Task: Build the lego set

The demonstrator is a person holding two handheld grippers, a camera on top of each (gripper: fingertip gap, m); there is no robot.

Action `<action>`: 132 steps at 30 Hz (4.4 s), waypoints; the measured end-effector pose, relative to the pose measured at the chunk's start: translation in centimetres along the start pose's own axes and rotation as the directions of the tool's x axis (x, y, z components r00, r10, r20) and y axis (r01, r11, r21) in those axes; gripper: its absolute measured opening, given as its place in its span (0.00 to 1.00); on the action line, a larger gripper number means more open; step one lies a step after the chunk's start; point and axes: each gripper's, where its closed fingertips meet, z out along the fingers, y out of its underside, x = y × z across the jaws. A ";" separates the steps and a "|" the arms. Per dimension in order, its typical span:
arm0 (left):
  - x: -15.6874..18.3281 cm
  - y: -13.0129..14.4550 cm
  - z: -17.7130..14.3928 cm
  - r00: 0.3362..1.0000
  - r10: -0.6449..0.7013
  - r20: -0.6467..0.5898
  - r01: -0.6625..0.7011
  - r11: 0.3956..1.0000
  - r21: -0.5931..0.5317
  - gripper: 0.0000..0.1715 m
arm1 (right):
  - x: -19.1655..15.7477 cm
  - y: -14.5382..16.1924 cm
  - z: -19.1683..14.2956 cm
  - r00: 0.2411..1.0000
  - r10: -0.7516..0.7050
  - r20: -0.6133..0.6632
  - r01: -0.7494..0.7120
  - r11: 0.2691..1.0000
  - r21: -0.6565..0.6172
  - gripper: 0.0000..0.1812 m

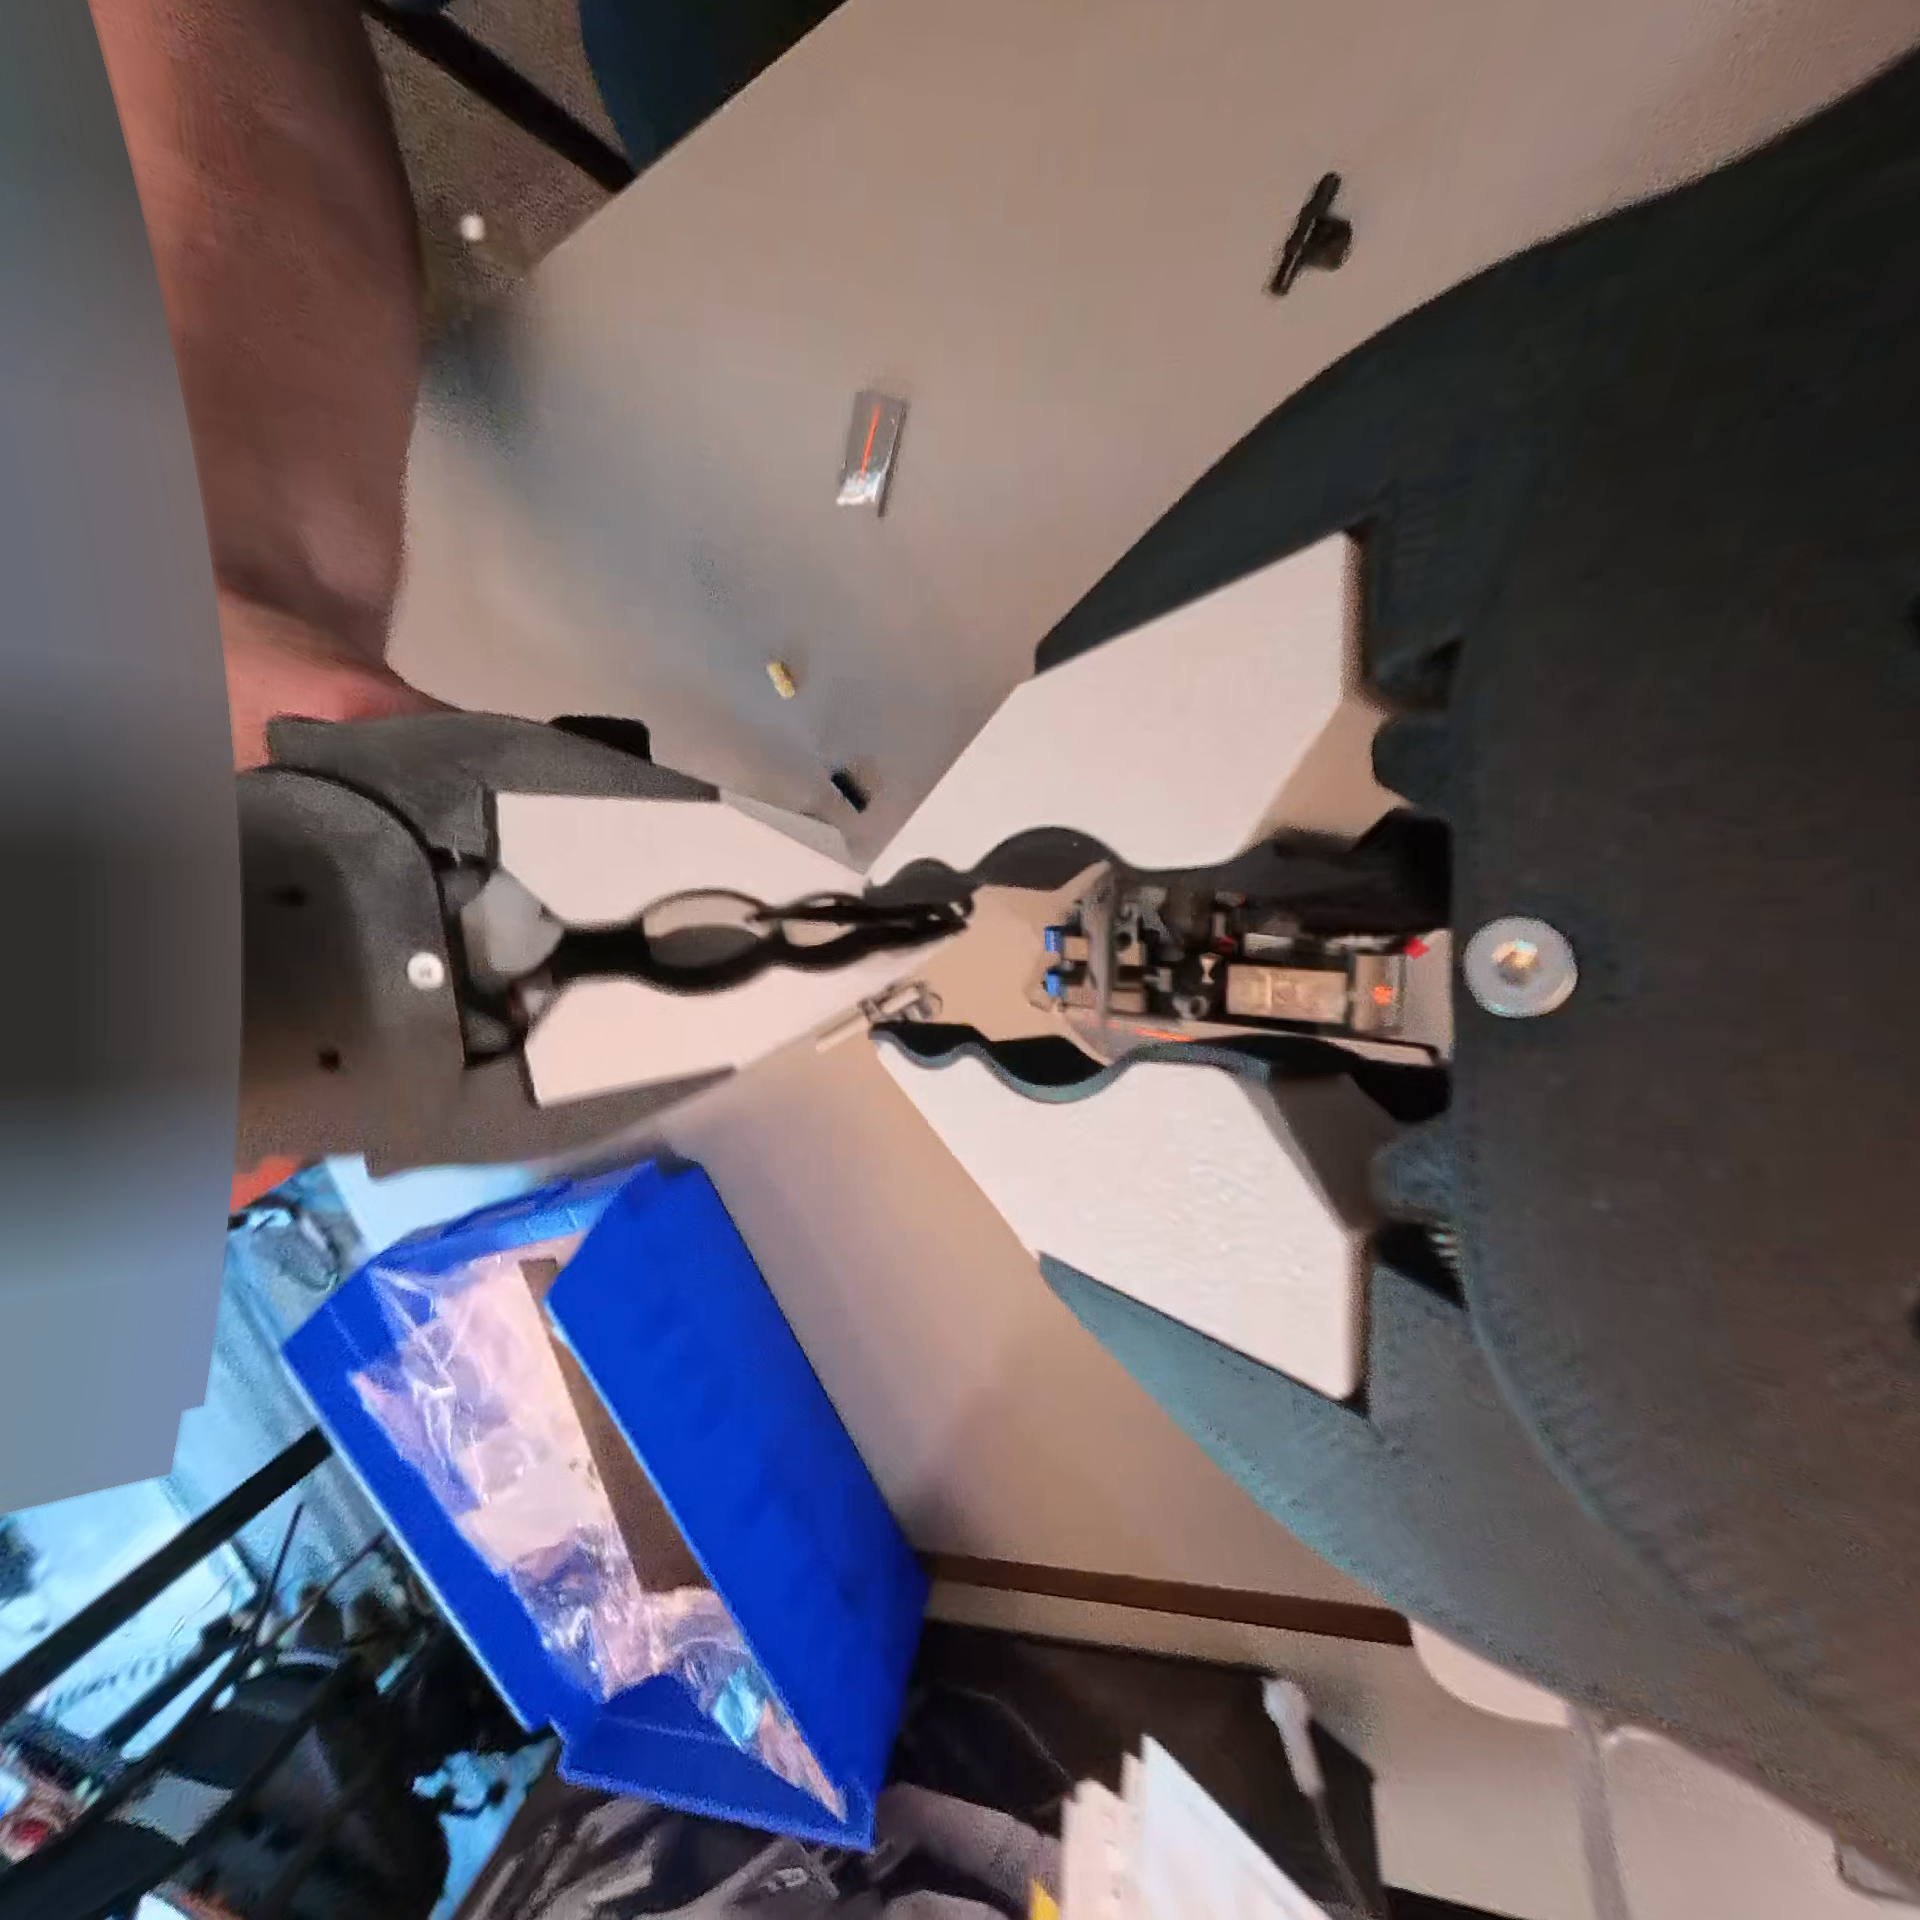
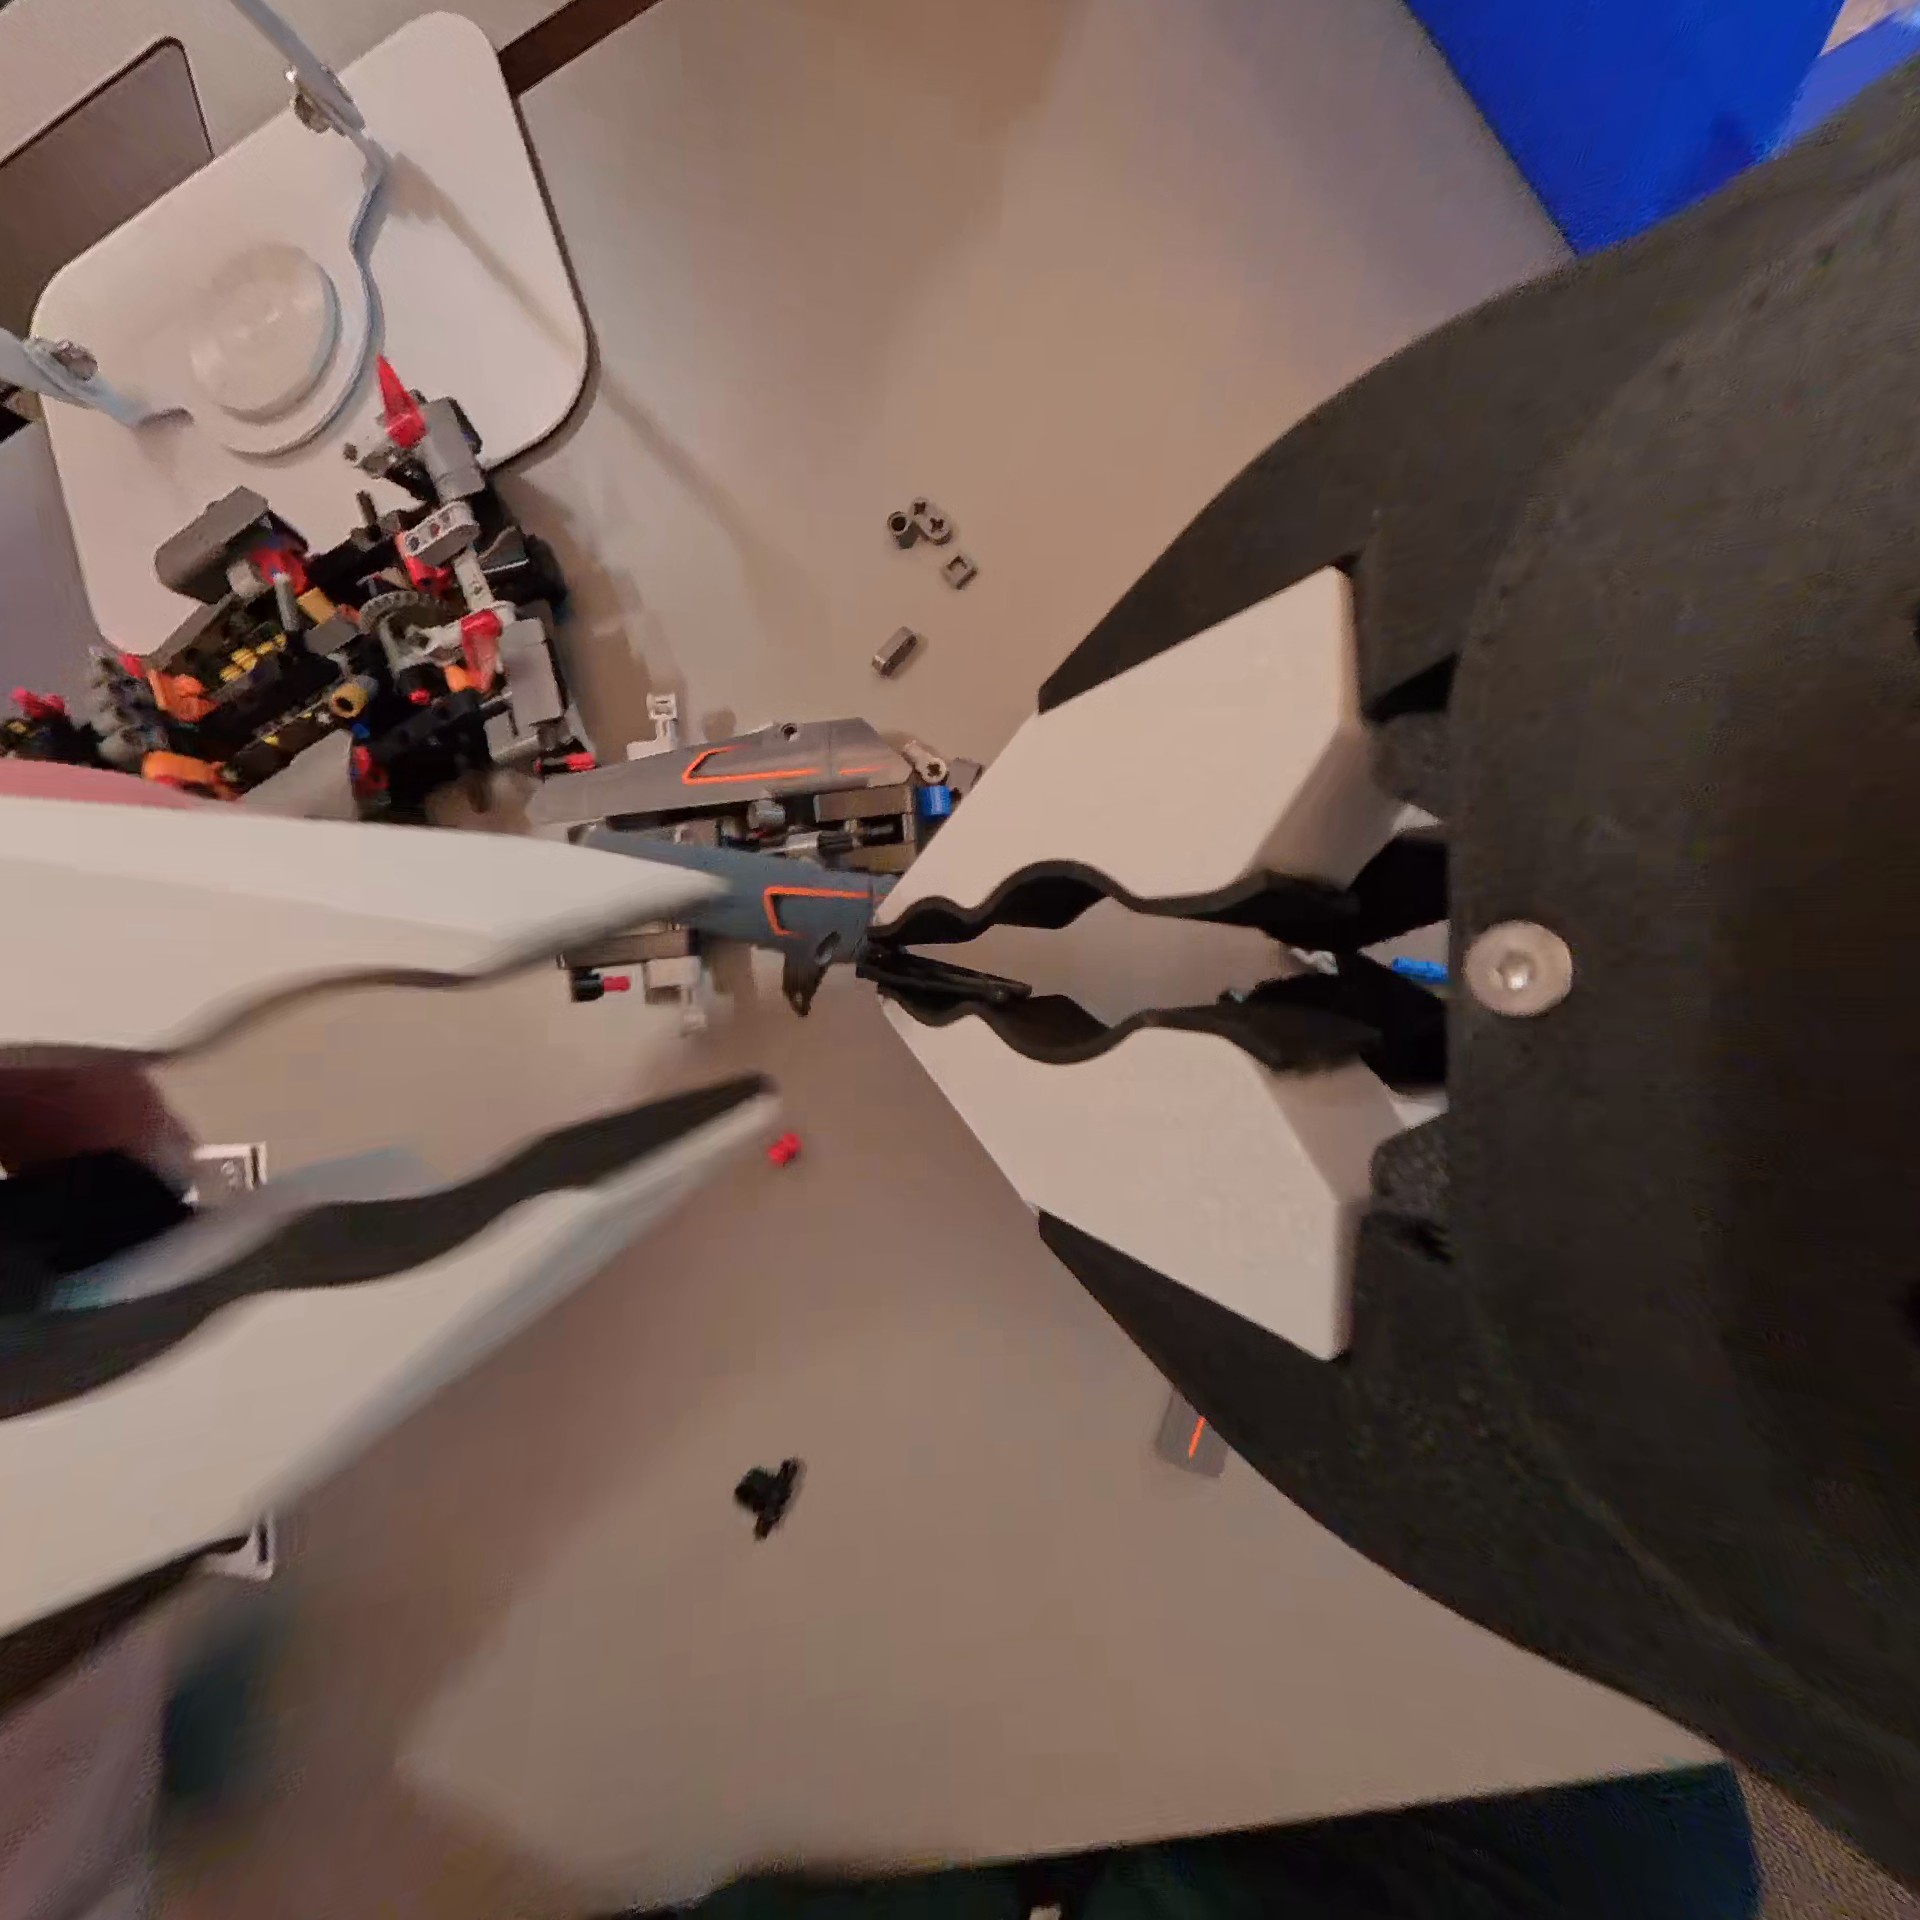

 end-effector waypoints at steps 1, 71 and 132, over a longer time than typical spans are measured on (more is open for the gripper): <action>0.7 -0.2 0.6 0.999 0.026 -0.023 -0.027 0.999 -0.026 0.11 | -0.3 -0.5 -0.2 1.000 -0.001 0.010 0.001 1.000 0.006 0.02; -0.3 10.1 0.2 0.927 -0.369 0.062 0.364 0.928 0.075 0.13 | 2.7 1.2 1.4 0.955 0.222 0.198 -0.253 0.957 0.145 0.02; -0.3 9.1 3.7 0.963 -0.238 -0.125 0.250 0.965 0.085 0.02 | 2.6 2.4 3.1 1.000 0.002 0.022 0.000 0.992 -0.123 0.03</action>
